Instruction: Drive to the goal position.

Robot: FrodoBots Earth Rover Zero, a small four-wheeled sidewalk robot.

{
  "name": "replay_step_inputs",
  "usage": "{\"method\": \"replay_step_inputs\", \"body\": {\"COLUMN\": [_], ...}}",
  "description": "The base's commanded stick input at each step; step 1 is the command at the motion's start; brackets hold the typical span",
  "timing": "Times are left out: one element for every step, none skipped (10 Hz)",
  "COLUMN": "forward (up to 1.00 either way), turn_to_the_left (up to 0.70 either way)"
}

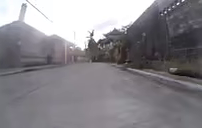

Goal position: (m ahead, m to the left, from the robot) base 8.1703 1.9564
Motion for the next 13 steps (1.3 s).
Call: {"method": "replay_step_inputs", "body": {"forward": [1.00, 1.00, 1.00, 1.00, 1.00, 1.00, 1.00, 1.00, 1.00, 1.00, 1.00, 1.00, 1.00], "turn_to_the_left": [0.00, 0.00, 0.00, 0.00, -0.13, -0.40, -0.40, -0.39, 0.00, 0.00, 0.00, 0.00, 0.00]}}
